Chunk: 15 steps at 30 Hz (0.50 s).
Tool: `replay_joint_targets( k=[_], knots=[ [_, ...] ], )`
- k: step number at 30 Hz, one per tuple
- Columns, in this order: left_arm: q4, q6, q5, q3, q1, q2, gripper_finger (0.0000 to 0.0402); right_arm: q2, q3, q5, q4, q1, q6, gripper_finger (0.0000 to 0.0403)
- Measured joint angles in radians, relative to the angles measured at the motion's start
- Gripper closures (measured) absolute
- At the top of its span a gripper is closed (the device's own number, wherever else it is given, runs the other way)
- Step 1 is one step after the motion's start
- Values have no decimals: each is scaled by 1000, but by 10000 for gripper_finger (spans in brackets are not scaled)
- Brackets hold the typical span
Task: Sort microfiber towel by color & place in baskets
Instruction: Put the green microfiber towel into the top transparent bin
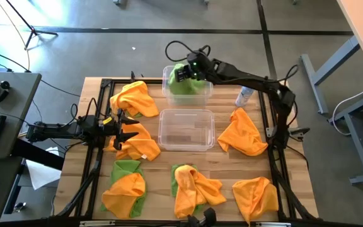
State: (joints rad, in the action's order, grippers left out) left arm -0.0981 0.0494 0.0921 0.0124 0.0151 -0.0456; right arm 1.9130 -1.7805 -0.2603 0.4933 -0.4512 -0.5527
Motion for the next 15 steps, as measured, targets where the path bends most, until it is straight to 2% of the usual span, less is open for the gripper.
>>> replay_joint_targets(
  k=[4,11,15],
  knots=[
    [0,0,0,0,0,0,167,47,0,48,58,-20,-71,403],
    [0,0,0,0,0,0,167,125,0,79,142,-52,-119,403],
    [0,0,0,0,0,0,167,150,0,137,161,-74,-126,403]
  ],
)
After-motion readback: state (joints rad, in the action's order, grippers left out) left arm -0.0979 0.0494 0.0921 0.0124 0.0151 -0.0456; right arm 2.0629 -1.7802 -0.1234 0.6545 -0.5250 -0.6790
